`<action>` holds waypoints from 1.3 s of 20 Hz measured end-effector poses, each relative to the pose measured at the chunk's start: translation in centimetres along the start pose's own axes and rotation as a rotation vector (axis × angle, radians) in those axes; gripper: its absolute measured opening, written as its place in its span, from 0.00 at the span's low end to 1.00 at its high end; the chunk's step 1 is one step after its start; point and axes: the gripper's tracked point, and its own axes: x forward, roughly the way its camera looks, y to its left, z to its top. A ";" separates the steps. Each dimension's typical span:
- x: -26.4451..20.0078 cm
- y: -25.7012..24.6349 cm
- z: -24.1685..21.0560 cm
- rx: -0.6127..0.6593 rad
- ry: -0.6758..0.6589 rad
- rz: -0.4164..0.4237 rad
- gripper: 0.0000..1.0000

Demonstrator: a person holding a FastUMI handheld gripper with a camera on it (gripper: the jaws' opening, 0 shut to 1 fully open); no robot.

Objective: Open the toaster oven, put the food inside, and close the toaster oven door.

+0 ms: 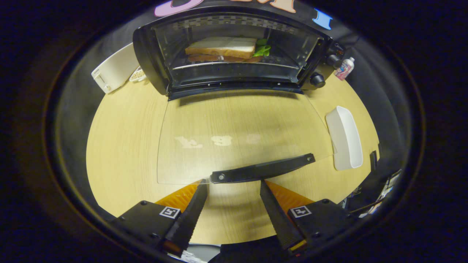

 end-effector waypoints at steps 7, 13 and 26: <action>-3.4 -0.5 3.1 -0.066 -0.073 -0.038 0.93; -6.3 -0.7 6.8 -0.057 -0.178 -0.051 0.92; -9.2 -0.2 14.8 -0.120 -0.409 -0.110 0.94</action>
